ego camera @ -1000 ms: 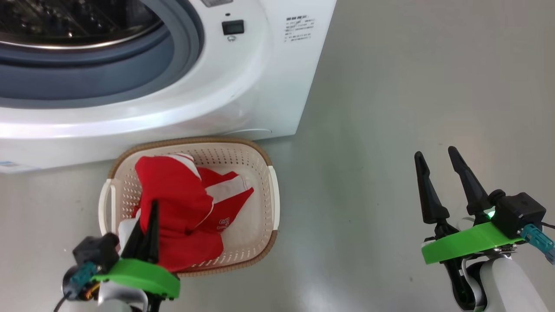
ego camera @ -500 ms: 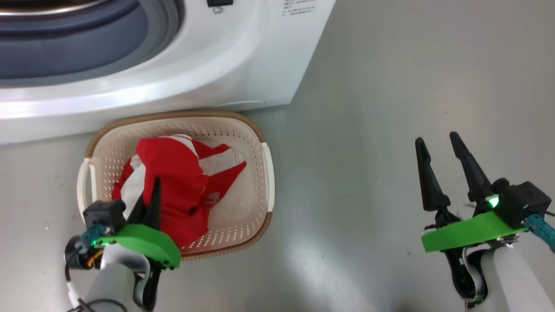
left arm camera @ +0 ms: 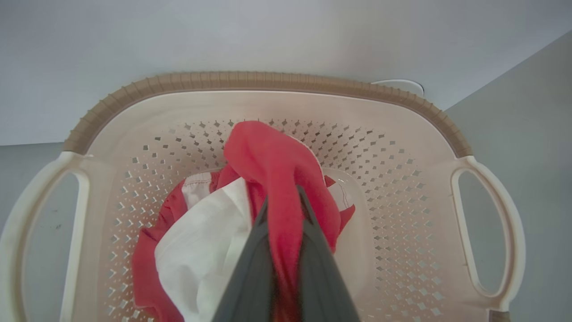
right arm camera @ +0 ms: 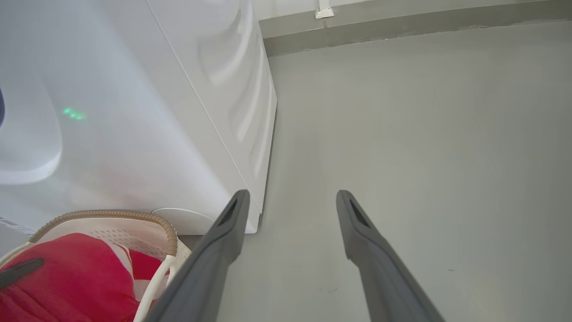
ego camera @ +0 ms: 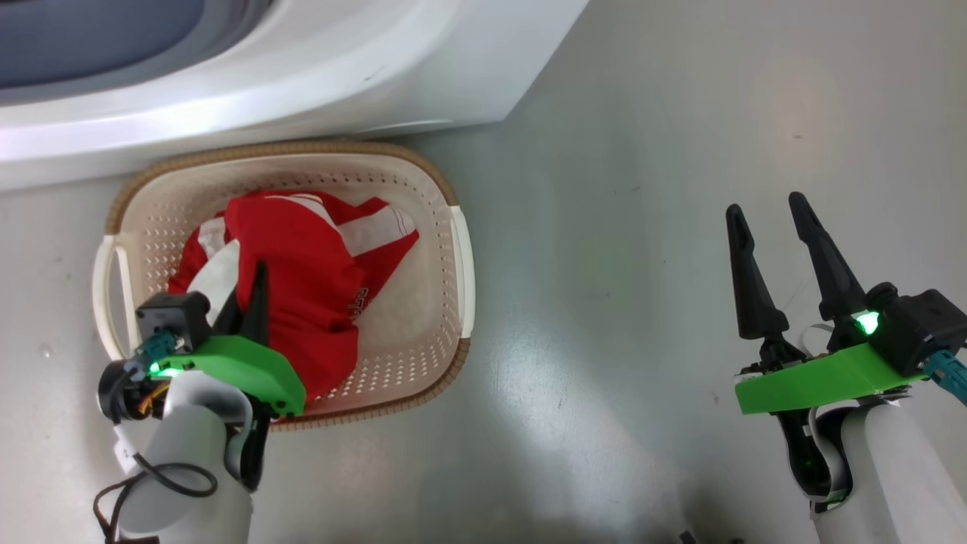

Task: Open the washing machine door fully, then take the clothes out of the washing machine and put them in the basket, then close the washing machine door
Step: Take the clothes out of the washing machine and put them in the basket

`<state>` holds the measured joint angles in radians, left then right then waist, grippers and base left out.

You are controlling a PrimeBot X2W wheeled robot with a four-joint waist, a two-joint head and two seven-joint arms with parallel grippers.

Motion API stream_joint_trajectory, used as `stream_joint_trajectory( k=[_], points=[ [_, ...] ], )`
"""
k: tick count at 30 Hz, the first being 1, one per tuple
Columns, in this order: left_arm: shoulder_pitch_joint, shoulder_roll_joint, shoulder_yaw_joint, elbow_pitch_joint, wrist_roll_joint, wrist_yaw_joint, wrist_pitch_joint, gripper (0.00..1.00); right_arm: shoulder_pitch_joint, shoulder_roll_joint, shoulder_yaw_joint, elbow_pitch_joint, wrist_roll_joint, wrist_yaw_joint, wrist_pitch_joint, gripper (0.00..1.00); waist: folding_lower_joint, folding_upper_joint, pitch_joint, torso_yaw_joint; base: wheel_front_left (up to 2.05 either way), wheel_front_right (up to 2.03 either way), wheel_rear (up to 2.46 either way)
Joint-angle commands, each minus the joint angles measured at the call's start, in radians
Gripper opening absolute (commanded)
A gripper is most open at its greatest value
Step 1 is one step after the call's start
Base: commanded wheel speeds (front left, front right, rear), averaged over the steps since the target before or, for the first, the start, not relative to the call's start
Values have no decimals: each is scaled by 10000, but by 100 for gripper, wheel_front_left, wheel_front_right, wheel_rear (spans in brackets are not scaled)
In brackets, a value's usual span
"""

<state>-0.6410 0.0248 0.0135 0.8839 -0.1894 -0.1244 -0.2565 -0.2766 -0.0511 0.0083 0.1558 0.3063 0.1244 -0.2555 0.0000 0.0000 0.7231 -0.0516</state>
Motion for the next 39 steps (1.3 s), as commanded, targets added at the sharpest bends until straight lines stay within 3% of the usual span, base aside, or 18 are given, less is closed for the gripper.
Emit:
stream_joint_trajectory(
  k=[1, 2, 5, 7, 8, 9, 11, 20, 39],
  points=[
    [75, 254, 350, -11, 138, -55, -53, 5, 16, 9, 172, -243, -83, 63, -63, 100, 0, 0, 163, -15, 0, 0, 0],
    [37, 254, 393, 13, 172, -56, -53, 11, 6, 9, 173, -239, -81, 63, -63, 100, 0, 0, 168, -20, 0, 0, 0],
    [-4, 254, 515, 15, 271, -58, -53, 44, -12, 9, 170, -212, -60, 63, -63, 100, 0, 0, 139, -39, 0, 0, 0],
    [1, 254, 542, 15, 297, -58, -53, 47, -18, 9, 170, -203, -50, 63, -63, 100, 0, 0, 120, -43, 0, 0, 0],
    [9, 254, 566, 12, 318, -59, -53, 56, -23, 9, 171, -195, -43, 63, -63, 100, 0, 0, 98, -44, 0, 0, 0],
    [20, 254, 589, 7, 328, -59, -53, 84, -25, 9, 171, -186, -40, 63, -63, 100, 0, 0, 73, -39, 0, 0, 0],
    [47, 254, 618, 7, 318, -60, -53, 100, -24, 9, 169, -158, -43, 63, -63, 100, 0, 0, 9, -24, 0, 0, 0],
    [649, 254, 721, -153, 81, -62, -53, 100, 30, 9, 247, 94, -31, 63, -63, 100, 0, 0, -892, -5, 0, 0, 0],
    [3078, 254, 946, -2754, 21, -63, -53, 100, 1103, -11, 368, 830, -78, 63, -63, 100, 0, 0, -4173, 464, 0, 0, 0]
  ],
)
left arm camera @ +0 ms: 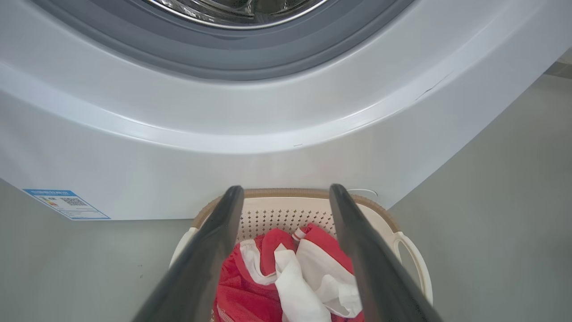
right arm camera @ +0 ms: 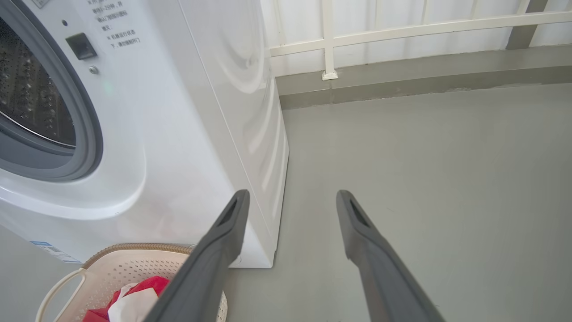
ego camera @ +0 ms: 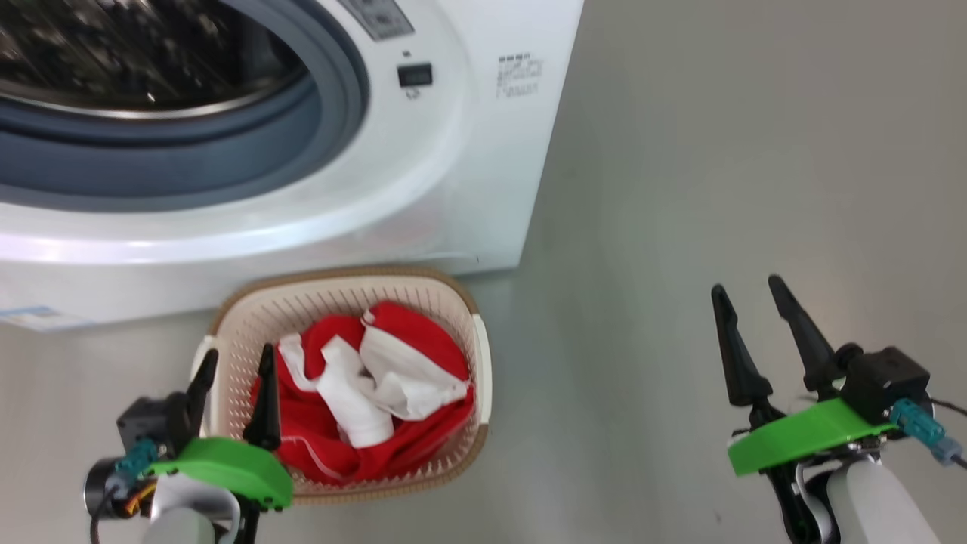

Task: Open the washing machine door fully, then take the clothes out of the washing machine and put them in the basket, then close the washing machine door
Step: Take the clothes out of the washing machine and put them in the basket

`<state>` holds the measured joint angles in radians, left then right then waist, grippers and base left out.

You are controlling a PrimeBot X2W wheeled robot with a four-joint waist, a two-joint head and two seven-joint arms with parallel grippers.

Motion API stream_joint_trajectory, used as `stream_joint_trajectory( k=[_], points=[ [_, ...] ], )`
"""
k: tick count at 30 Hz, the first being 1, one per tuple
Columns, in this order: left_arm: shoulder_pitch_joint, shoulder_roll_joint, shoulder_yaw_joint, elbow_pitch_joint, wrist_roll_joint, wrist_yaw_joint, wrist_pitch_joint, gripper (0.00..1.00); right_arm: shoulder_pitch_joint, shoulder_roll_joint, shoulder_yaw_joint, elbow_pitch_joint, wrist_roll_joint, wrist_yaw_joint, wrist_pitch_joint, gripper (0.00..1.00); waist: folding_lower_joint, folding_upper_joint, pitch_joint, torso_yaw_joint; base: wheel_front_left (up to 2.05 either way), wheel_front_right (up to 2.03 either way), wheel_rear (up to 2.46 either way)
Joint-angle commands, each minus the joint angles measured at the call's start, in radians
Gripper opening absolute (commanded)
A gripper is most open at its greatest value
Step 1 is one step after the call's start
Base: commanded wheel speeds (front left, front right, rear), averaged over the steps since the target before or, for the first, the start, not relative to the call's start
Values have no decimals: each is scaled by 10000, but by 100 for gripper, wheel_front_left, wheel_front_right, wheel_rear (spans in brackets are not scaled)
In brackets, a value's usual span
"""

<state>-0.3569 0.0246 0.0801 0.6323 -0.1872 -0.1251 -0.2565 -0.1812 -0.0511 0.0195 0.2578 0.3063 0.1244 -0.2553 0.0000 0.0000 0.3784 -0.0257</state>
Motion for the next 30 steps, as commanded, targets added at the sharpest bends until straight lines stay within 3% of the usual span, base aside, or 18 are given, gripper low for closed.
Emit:
stream_joint_trajectory(
  k=[1, 13, 30],
  points=[
    [355, 256, 273, -384, 8, -55, -53, 100, 225, -20, 257, -167, -71, 63, -65, 100, 0, 0, -877, 228, 0, 0, 0],
    [1550, 256, 322, -1933, 146, -55, -53, 100, 1051, -90, 161, -65, 7, 63, -65, 100, 0, 0, -2174, 412, 0, 0, 0],
    [2680, 256, 350, -4253, 316, -55, -53, 100, 1366, -147, -48, -276, 26, 63, -65, 100, 0, 0, -2313, 458, 0, 0, 0]
  ],
)
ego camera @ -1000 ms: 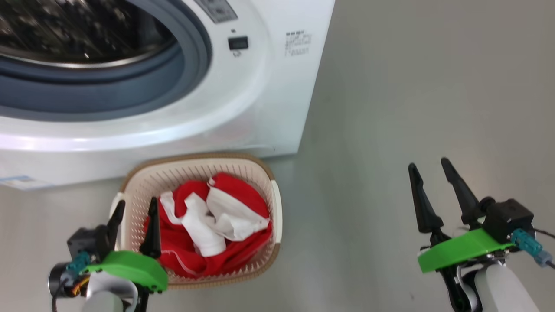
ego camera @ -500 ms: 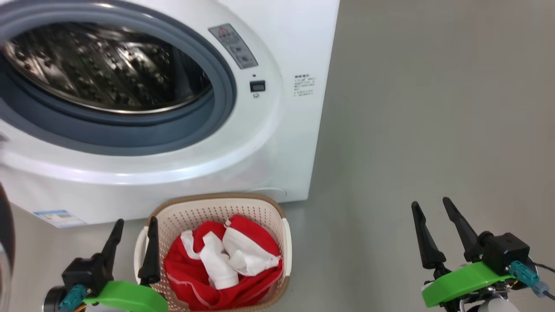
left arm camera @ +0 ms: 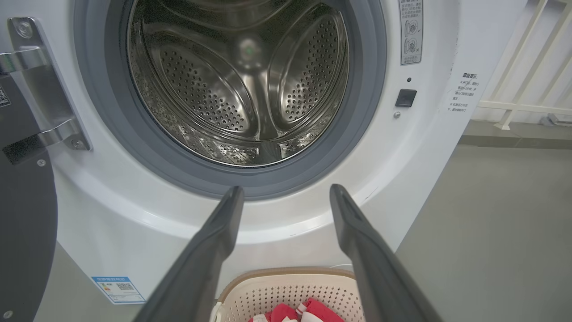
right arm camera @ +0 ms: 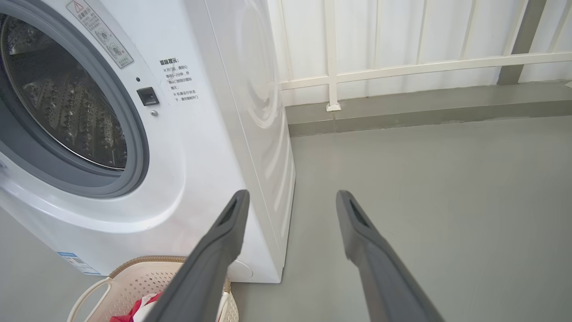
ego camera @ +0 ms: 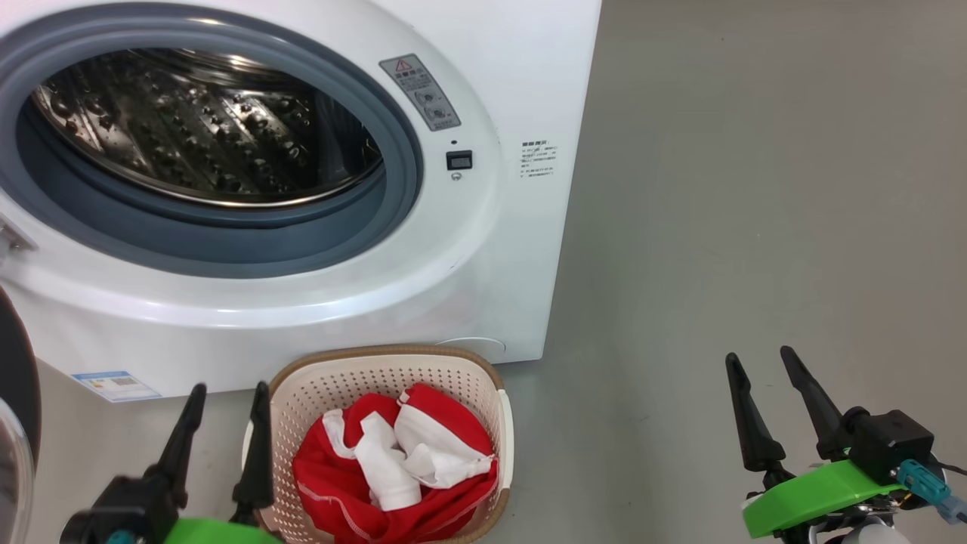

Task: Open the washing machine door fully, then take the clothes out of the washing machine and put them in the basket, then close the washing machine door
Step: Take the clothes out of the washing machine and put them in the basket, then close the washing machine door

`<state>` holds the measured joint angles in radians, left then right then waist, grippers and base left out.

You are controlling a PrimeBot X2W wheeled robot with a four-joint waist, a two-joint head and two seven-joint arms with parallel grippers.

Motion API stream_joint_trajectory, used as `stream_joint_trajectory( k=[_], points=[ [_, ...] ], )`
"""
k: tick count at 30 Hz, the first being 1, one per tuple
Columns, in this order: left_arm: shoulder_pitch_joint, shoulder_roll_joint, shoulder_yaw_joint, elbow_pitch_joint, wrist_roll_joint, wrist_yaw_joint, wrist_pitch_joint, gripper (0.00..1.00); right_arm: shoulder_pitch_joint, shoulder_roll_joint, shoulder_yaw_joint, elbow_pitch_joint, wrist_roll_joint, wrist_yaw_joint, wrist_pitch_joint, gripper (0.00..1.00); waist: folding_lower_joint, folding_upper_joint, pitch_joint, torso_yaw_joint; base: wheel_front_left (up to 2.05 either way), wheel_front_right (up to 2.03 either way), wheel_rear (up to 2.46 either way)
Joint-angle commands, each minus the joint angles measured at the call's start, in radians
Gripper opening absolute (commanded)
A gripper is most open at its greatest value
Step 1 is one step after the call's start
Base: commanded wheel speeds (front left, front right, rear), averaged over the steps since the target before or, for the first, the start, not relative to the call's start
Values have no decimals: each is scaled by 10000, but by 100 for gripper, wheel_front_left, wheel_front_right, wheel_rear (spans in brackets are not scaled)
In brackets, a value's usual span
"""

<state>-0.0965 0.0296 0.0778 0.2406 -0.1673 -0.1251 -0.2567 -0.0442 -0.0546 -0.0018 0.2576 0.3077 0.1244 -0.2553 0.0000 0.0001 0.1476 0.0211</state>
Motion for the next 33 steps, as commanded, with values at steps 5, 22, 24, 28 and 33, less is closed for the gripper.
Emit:
stream_joint_trajectory(
  k=[5, 22, 24, 28, 33],
  points=[
    [597, 206, 526, -786, 62, -55, -51, 100, 169, -115, 52, -354, 15, 63, -65, 100, 0, -1, -48, -26, 0, 0, 0],
    [698, 206, 598, -1040, -89, -55, -51, 100, 143, -100, -65, -383, -31, 63, -65, 100, 0, -1, 82, -5, 0, 0, 0],
    [691, 206, 598, -1035, -101, -55, -51, 100, 141, -100, -62, -380, -31, 63, -65, 100, 0, -1, 82, -10, 0, 0, 0],
    [674, 206, 561, -998, -117, -55, -51, 100, 163, -95, -70, -364, -26, 63, -65, 100, 0, -1, 51, -14, 0, 0, 0],
    [636, 206, 559, -970, -208, -56, -51, 100, 165, -86, -57, -359, -16, 63, -65, 100, 0, -1, 37, -1, -39, 39, 0]
  ],
)
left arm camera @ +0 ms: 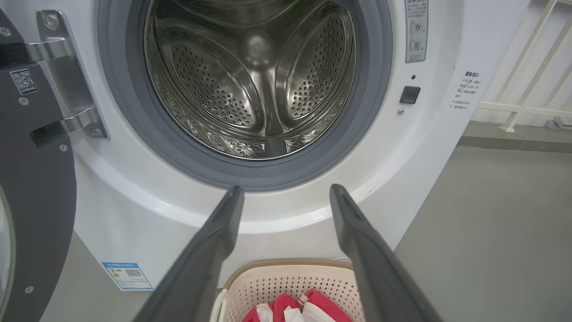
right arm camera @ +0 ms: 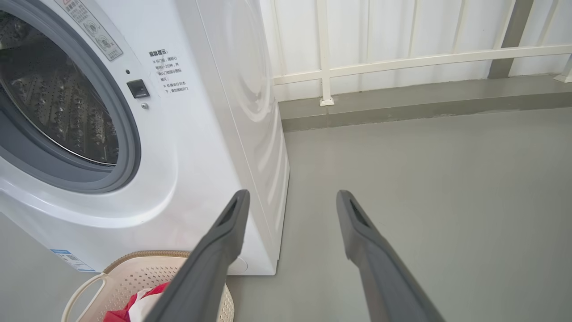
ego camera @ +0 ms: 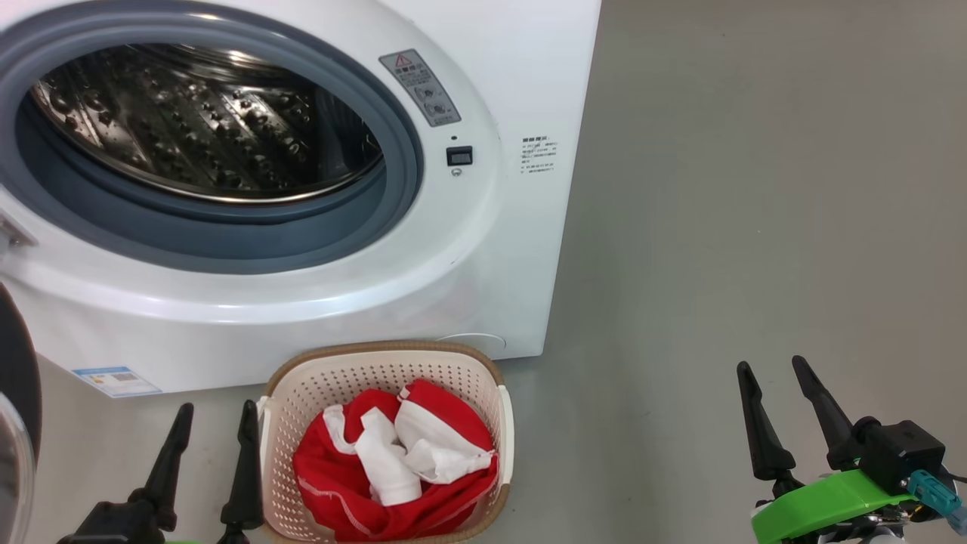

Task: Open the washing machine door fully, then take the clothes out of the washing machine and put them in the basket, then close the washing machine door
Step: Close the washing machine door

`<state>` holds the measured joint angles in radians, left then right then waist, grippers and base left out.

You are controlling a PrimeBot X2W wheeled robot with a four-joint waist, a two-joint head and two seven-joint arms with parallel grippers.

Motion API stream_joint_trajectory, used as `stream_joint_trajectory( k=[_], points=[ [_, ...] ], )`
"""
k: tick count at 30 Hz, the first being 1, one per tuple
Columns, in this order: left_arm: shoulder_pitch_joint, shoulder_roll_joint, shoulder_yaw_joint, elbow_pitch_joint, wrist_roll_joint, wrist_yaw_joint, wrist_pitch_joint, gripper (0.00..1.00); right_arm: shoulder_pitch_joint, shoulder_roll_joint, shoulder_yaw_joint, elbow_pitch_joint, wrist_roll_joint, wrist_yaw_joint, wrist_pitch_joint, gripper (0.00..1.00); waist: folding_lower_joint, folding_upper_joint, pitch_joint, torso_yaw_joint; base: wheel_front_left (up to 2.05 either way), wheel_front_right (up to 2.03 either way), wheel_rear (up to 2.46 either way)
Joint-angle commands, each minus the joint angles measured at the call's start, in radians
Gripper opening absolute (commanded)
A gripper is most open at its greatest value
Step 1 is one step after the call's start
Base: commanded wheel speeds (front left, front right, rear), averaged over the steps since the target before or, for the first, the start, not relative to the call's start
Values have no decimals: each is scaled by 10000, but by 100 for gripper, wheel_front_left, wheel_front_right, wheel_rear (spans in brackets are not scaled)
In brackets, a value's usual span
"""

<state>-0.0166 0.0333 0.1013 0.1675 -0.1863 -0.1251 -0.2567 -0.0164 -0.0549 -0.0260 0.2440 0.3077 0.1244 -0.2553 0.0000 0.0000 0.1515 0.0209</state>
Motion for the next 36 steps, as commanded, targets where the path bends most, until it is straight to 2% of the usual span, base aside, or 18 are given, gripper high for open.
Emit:
stream_joint_trajectory(
  k=[1, 20, 36],
  points=[
    [-160, 170, 318, -239, -22, -56, -51, 100, -110, -81, 185, -221, -15, 63, -65, 100, 0, 0, -9, 6, -80, 80, 0],
    [38, 169, 219, -345, -13, -56, -51, 100, 26, -59, 238, -176, 21, 63, -65, 100, 0, 0, -197, 73, -150, 150, 0],
    [-29, 169, 181, -428, -81, -56, -51, 100, 13, -43, 199, -193, -6, 63, -65, 100, 0, 0, -117, 138, -21, 21, 0]
  ],
)
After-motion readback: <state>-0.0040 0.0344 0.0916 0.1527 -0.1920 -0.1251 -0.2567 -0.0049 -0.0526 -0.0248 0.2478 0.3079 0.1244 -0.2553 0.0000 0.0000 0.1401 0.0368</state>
